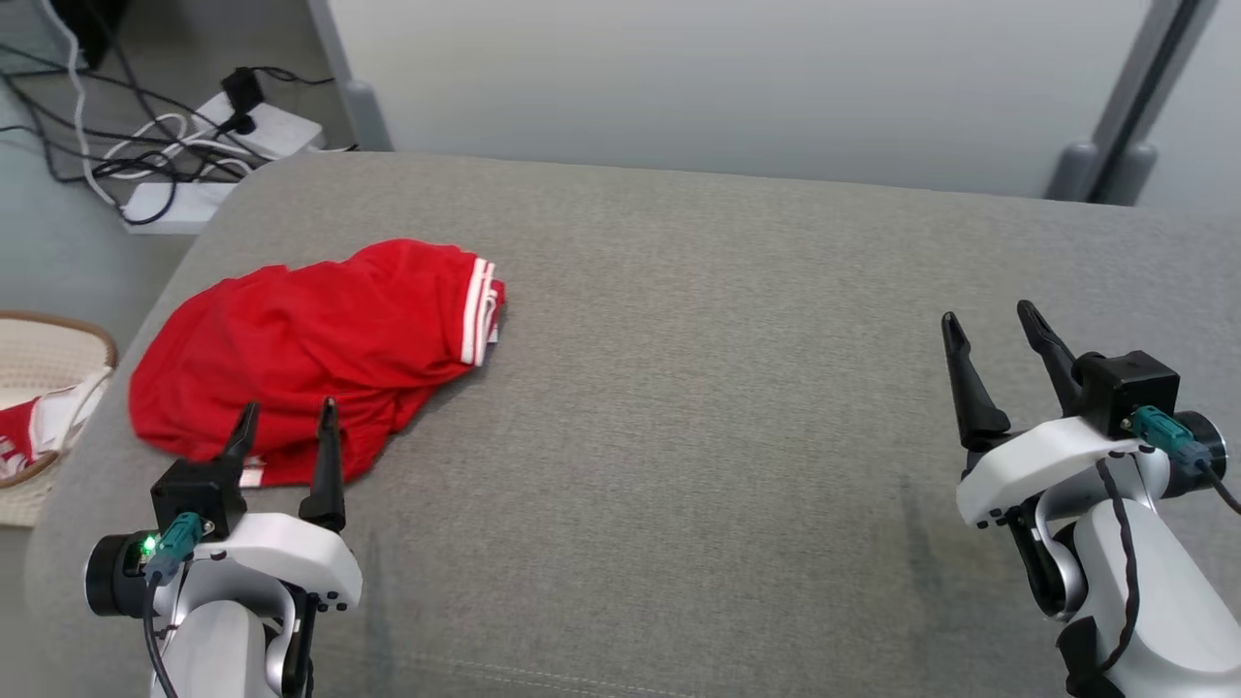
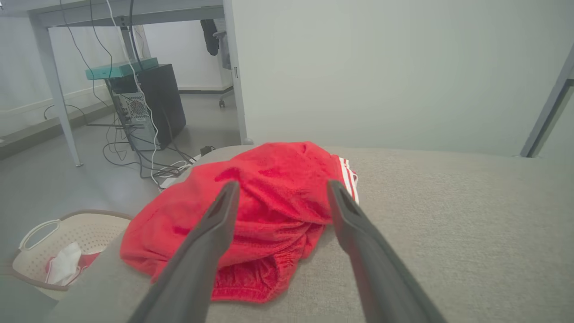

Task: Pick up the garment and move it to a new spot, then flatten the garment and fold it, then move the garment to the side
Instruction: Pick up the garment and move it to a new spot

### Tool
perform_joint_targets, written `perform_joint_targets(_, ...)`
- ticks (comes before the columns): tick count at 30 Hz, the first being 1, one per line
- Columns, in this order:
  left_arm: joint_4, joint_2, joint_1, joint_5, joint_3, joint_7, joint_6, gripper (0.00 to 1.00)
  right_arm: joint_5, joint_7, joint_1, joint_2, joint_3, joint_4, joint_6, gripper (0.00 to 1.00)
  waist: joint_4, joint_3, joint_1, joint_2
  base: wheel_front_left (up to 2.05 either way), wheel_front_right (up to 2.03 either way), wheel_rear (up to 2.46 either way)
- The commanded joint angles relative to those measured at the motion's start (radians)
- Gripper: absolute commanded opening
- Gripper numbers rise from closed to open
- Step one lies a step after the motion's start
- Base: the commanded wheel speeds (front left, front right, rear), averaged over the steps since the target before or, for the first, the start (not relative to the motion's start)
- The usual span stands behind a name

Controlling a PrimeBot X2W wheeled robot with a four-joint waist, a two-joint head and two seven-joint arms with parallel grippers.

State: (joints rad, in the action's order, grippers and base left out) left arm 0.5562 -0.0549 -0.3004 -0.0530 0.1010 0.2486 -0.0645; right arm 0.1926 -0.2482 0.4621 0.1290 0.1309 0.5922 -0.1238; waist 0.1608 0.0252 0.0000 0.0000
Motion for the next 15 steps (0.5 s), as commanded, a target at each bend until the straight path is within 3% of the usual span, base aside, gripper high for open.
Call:
perform_joint_targets(1, -0.022, -0.026, -0.027, -0.006, 0.036, 0.013, 0.006, 1.0, 0.01, -0.014, 0.012, 0.0, 0.022, -0.025, -0.007, 1.0, 0.066, -0.002, 0.0, 0.0, 0.0, 0.0, 0.0)
perform_joint_targets(8, -0.011, -0.021, -0.033, -0.026, 0.059, 0.013, -0.01, 1.0, 0.019, -0.014, 0.011, -0.002, 0.04, -0.02, -0.007, 1.0, 0.159, 0.018, 0.0, 0.0, 0.0, 0.0, 0.0)
perform_joint_targets(15, 0.018, -0.032, -0.103, -0.055, 0.075, 0.013, -0.043, 1.0, 0.027, -0.014, 0.036, 0.003, 0.066, -0.008, -0.007, 1.0, 0.153, 0.086, 0.0, 0.0, 0.0, 0.0, 0.0)
